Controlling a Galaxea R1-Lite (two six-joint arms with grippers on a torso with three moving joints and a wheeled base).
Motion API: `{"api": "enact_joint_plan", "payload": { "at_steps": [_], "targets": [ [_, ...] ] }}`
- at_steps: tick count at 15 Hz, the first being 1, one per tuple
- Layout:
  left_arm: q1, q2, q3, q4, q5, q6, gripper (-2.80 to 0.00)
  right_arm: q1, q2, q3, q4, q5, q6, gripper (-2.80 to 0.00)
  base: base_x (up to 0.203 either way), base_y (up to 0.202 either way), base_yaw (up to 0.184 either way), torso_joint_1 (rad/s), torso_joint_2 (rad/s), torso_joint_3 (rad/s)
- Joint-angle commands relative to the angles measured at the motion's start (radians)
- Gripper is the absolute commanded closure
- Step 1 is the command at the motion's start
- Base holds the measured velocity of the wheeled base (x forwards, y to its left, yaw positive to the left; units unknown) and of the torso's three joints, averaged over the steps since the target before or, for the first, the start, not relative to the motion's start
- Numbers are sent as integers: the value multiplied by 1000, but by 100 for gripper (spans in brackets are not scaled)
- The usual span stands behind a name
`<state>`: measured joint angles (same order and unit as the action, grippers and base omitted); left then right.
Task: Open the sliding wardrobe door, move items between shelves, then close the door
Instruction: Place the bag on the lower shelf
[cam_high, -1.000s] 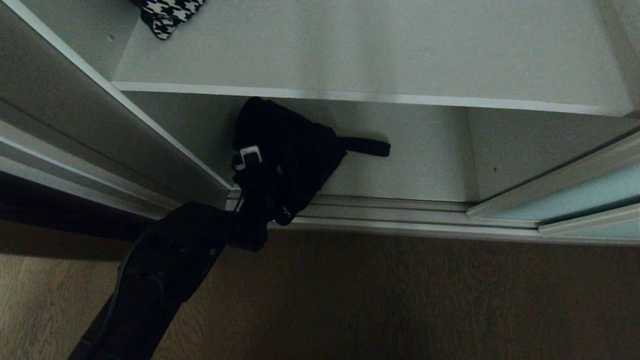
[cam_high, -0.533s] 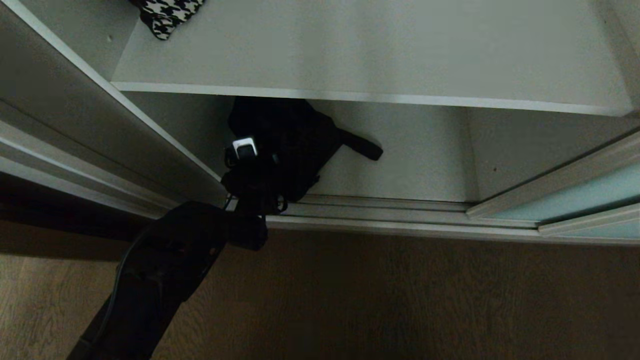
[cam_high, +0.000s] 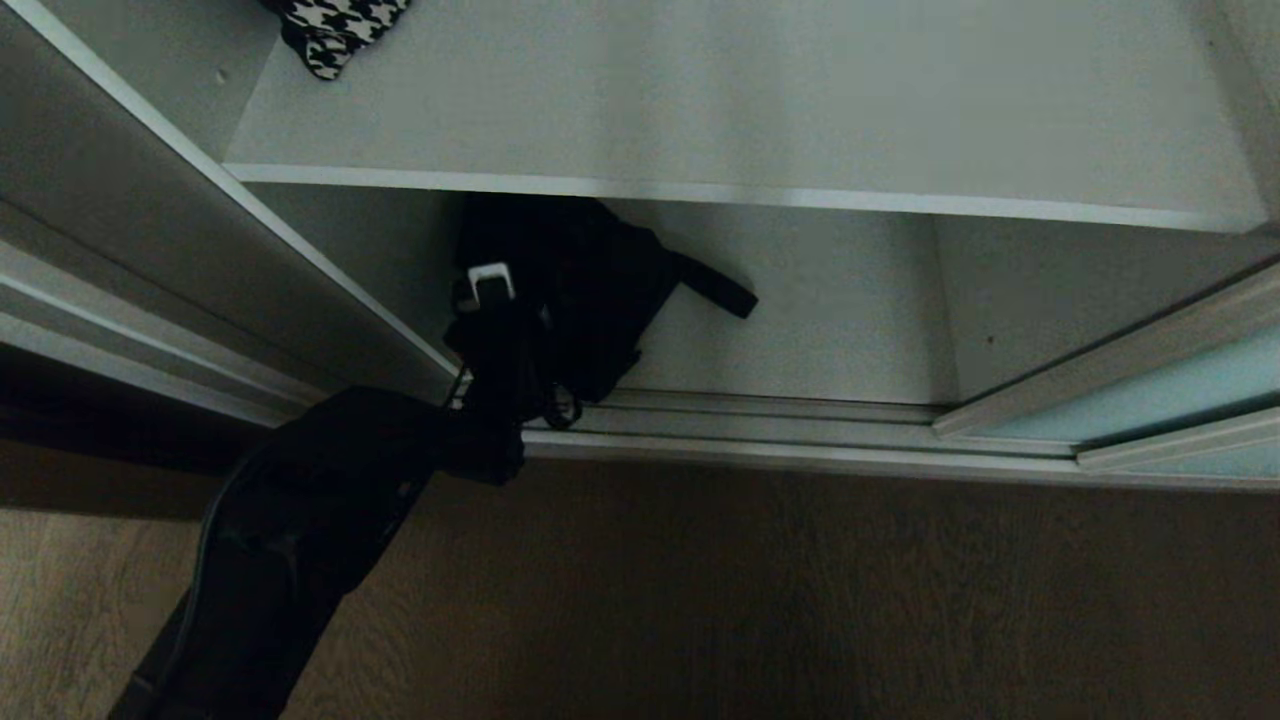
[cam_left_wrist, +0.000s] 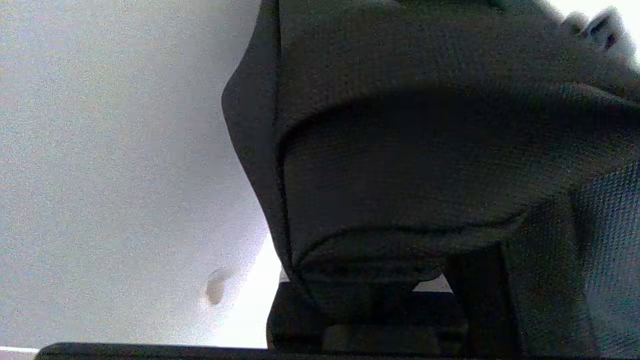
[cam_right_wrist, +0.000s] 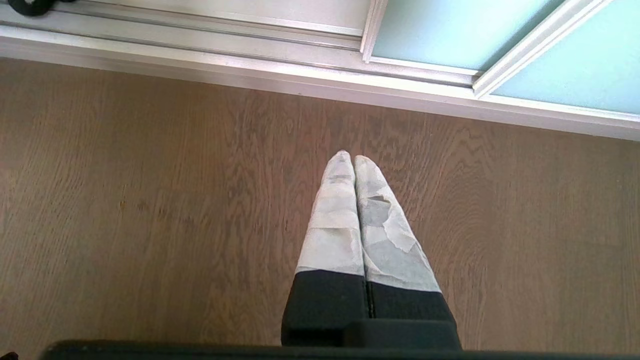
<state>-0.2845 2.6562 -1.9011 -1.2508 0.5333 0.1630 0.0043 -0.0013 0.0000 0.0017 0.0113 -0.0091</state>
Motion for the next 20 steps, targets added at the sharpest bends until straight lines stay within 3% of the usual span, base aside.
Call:
{"api": "enact_joint_plan", "payload": {
  "at_steps": [1, 4, 7, 9, 12, 15, 20],
  "targets": [
    [12, -92, 78, 33, 1, 1, 0, 0, -1, 2, 0, 1, 0, 0, 0, 0, 0, 0, 0, 0],
    [6, -165, 150, 231, -72, -37, 0, 0, 0, 2, 0, 1, 0, 0, 0, 0, 0, 0, 0, 0],
    [-3, -168, 58, 537, -100, -122, 0, 0, -2, 2, 0, 1, 0, 0, 0, 0, 0, 0, 0, 0],
    [-4, -182, 23, 692, -128, -144, 0, 0, -2, 2, 0, 1, 0, 0, 0, 0, 0, 0, 0, 0],
    [-4, -247, 30, 798, -138, -186, 0, 0, -2, 2, 0, 1, 0, 0, 0, 0, 0, 0, 0, 0],
    [-5, -301, 39, 899, -150, -285, 0, 0, -1, 2, 0, 0, 0, 0, 0, 0, 0, 0, 0, 0],
    [-15, -214, 16, 900, -162, -347, 0, 0, -2, 2, 0, 1, 0, 0, 0, 0, 0, 0, 0, 0]
  ]
}}
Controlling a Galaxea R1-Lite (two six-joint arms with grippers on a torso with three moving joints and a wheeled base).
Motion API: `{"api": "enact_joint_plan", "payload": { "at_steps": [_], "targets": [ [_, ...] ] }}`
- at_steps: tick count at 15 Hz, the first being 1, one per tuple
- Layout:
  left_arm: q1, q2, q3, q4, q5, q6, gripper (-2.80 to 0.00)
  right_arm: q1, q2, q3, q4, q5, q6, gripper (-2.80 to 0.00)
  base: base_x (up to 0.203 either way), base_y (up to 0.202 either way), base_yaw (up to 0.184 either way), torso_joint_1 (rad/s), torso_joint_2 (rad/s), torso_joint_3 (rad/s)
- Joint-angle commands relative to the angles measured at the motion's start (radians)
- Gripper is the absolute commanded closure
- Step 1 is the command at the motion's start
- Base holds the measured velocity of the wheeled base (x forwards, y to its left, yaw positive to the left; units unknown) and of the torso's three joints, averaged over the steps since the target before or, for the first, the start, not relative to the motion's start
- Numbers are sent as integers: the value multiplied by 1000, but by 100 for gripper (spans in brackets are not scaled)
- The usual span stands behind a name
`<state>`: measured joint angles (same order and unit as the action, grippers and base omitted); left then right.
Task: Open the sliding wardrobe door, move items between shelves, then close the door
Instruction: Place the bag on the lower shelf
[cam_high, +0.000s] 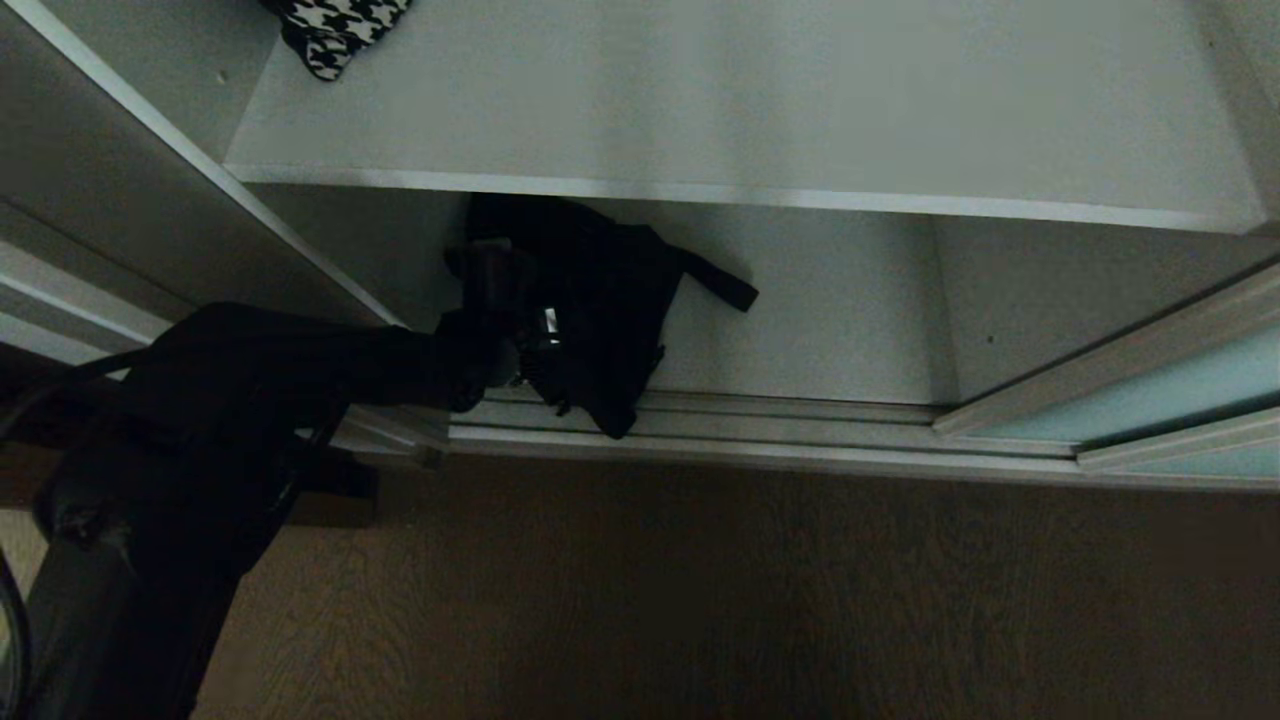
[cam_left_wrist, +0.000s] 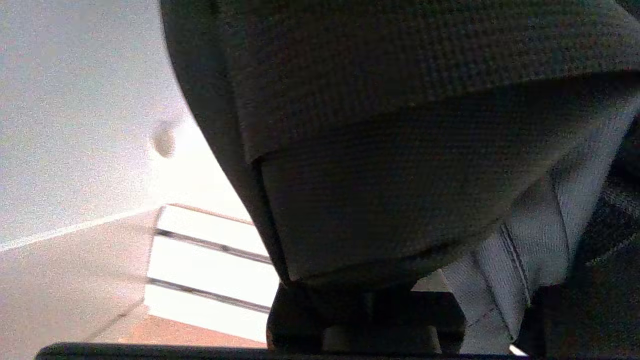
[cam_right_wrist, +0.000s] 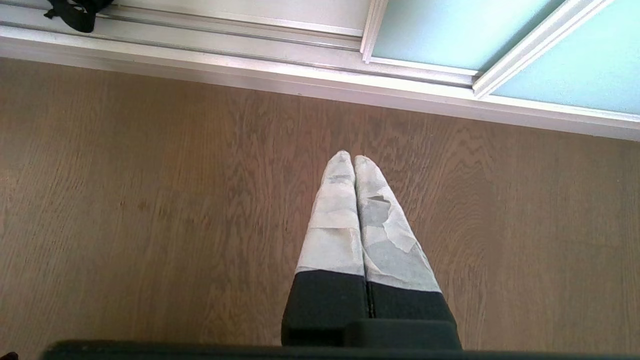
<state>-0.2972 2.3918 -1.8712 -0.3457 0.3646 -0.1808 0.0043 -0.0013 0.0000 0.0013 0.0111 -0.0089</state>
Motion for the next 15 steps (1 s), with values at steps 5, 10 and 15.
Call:
{"api": "enact_joint_plan", "payload": {
  "at_steps": [5, 10, 15],
  "targets": [
    [8, 94, -60, -82, 16, -59, 0, 0, -2, 2, 0, 1, 0, 0, 0, 0, 0, 0, 0, 0],
    [15, -62, 22, -122, 57, -48, 0, 0, -1, 2, 0, 1, 0, 0, 0, 0, 0, 0, 0, 0],
    [10, -159, 216, -81, -22, -32, 0, 0, -2, 2, 0, 1, 0, 0, 0, 0, 0, 0, 0, 0]
  ]
}}
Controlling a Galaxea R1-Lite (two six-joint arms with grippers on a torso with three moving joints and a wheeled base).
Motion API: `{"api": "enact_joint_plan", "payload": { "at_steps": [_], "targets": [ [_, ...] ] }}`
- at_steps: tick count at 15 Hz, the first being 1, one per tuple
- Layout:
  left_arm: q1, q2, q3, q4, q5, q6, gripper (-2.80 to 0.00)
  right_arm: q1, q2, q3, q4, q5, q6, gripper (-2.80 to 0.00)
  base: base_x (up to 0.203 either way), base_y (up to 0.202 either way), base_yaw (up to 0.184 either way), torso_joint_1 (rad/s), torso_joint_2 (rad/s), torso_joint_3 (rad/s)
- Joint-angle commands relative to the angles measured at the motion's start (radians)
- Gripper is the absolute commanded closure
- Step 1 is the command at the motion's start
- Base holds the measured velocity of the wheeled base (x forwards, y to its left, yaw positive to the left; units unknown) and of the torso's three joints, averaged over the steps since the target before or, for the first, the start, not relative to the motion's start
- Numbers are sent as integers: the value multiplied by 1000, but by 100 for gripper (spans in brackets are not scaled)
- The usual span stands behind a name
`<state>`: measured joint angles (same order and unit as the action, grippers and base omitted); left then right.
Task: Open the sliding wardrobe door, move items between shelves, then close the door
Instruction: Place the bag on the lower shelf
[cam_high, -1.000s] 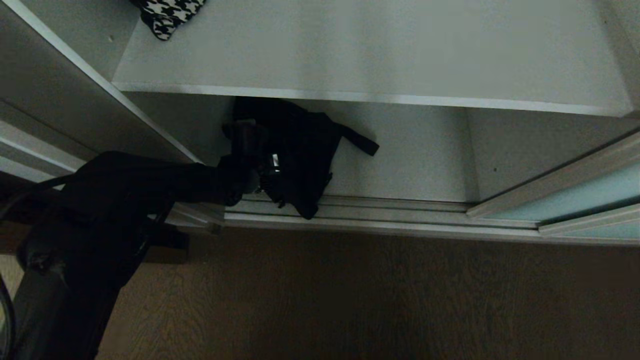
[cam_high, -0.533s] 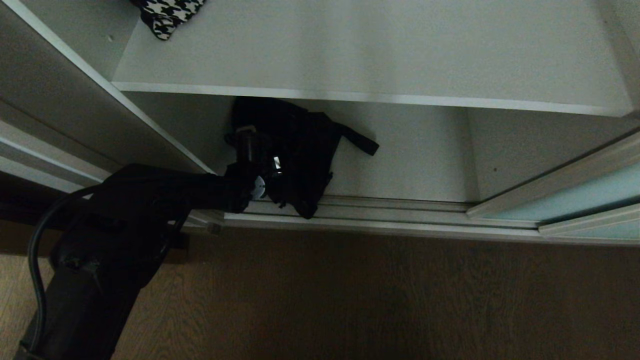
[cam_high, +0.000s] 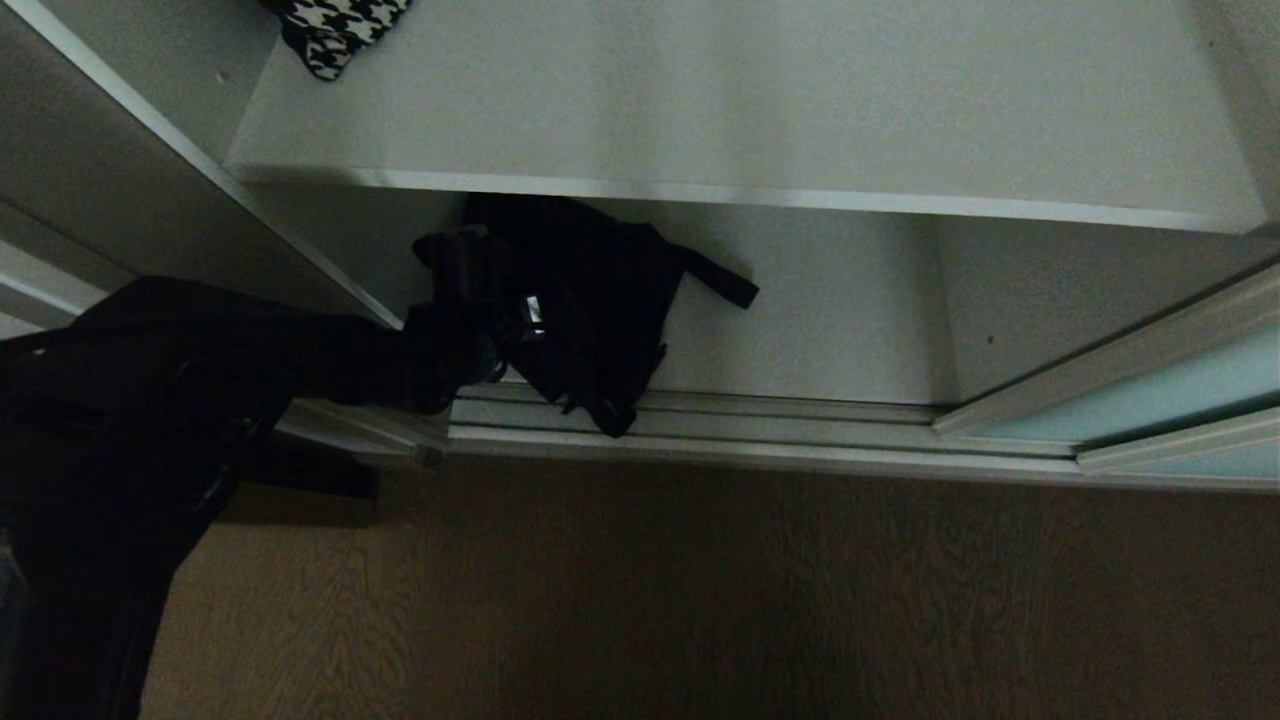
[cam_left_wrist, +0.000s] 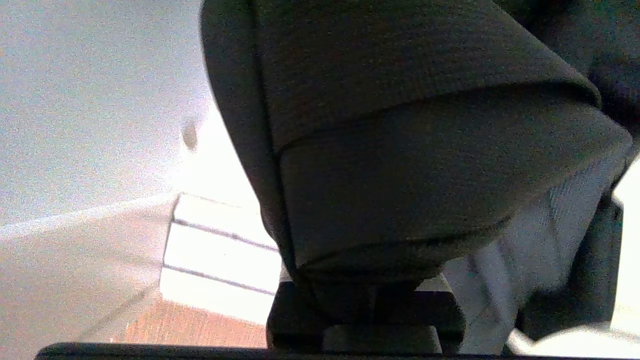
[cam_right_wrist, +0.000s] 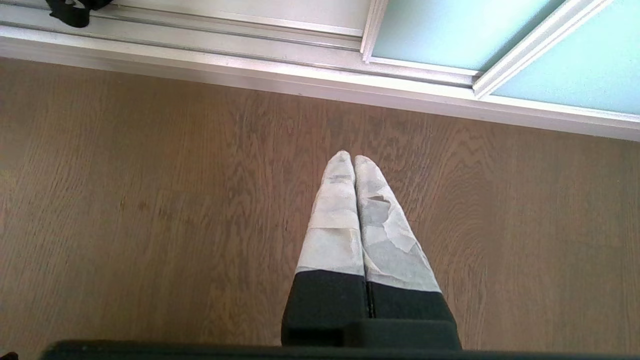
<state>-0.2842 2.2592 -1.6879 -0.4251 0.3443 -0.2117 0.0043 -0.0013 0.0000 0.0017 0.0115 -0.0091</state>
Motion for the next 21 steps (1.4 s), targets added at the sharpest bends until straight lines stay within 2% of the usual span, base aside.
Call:
{"api": "enact_joint_plan", "payload": {
  "at_steps": [1, 4, 7, 11, 16, 19, 21],
  "targets": [
    [-4, 12, 28, -7, -3, -1, 0, 0, -2, 2, 0, 0, 0, 0, 0, 0, 0, 0, 0, 0],
    [-4, 12, 36, -38, -3, -17, 0, 0, -2, 2, 0, 1, 0, 0, 0, 0, 0, 0, 0, 0],
    [-4, 39, 39, -39, -4, 10, 0, 0, -2, 2, 0, 1, 0, 0, 0, 0, 0, 0, 0, 0],
    [-4, 56, 56, -131, 4, 5, 0, 0, -2, 2, 0, 1, 0, 0, 0, 0, 0, 0, 0, 0],
    [-4, 75, -3, -141, -1, 7, 0, 0, -2, 2, 0, -1, 0, 0, 0, 0, 0, 0, 0, 0],
    [-3, 154, 1, -228, 18, 41, 0, 0, -2, 2, 0, 1, 0, 0, 0, 0, 0, 0, 0, 0],
    [-1, 164, -20, -244, 43, 60, 0, 0, -1, 2, 0, 1, 0, 0, 0, 0, 0, 0, 0, 0]
  ]
}}
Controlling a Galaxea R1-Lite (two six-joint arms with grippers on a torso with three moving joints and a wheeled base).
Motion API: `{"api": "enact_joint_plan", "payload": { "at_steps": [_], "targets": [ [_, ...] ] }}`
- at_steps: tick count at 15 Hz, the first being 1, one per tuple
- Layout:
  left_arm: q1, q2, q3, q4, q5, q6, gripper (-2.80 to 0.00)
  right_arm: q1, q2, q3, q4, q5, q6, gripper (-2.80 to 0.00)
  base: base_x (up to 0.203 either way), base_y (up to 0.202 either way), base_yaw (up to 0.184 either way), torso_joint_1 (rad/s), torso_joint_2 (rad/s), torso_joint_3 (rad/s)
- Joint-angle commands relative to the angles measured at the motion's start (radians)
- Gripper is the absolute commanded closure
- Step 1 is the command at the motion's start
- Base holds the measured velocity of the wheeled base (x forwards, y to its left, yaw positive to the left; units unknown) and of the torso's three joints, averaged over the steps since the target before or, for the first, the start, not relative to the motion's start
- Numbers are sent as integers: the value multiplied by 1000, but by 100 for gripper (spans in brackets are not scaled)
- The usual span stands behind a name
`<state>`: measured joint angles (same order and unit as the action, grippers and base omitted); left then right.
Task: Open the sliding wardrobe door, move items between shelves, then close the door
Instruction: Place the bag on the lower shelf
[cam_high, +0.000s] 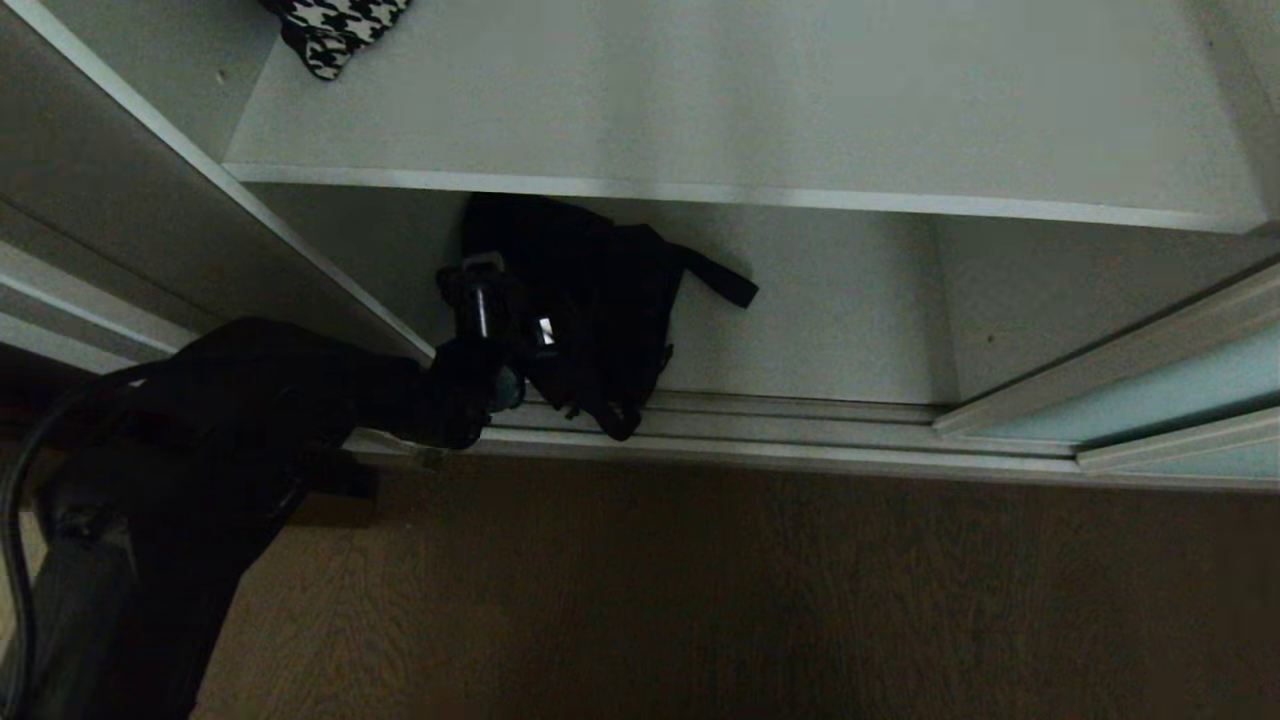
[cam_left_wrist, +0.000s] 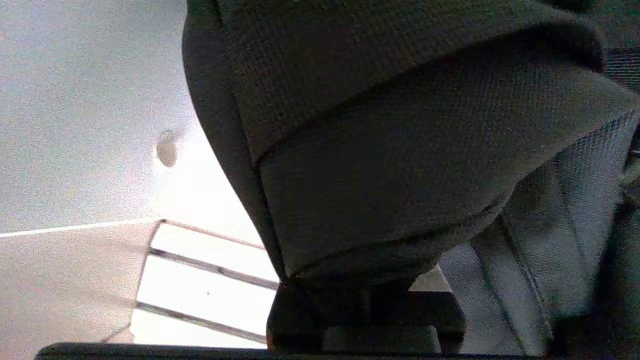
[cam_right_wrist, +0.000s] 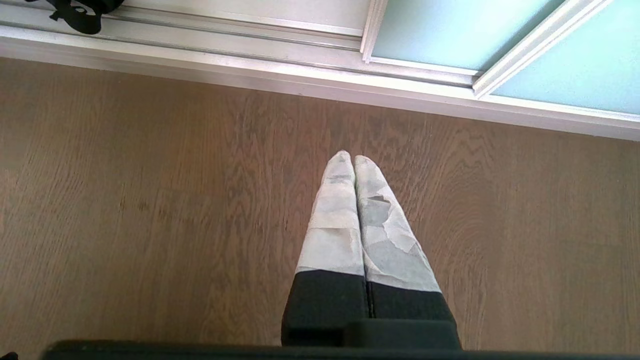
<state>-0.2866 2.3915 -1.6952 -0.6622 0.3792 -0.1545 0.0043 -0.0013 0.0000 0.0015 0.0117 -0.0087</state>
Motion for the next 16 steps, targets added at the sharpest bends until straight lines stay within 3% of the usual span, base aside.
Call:
{"api": "enact_joint_plan", "payload": {
  "at_steps": [1, 4, 7, 10, 16],
  "targets": [
    [3, 40, -33, -8, 11, 4, -280, 0, -2, 2, 0, 1, 0, 0, 0, 0, 0, 0, 0, 0],
    [11, 72, -116, -72, 29, -3, -280, 0, -1, 2, 0, 0, 0, 0, 0, 0, 0, 0, 0, 0],
    [11, -20, -76, -87, 33, 1, -280, 0, -1, 2, 0, 1, 0, 0, 0, 0, 0, 0, 0, 0],
    [5, -95, 79, -8, 4, 6, -280, 0, -2, 2, 0, 0, 0, 0, 0, 0, 0, 0, 0, 0],
    [-17, -253, 360, 33, -74, 10, -280, 0, 0, 2, 0, 1, 0, 0, 0, 0, 0, 0, 0, 0]
  ]
}}
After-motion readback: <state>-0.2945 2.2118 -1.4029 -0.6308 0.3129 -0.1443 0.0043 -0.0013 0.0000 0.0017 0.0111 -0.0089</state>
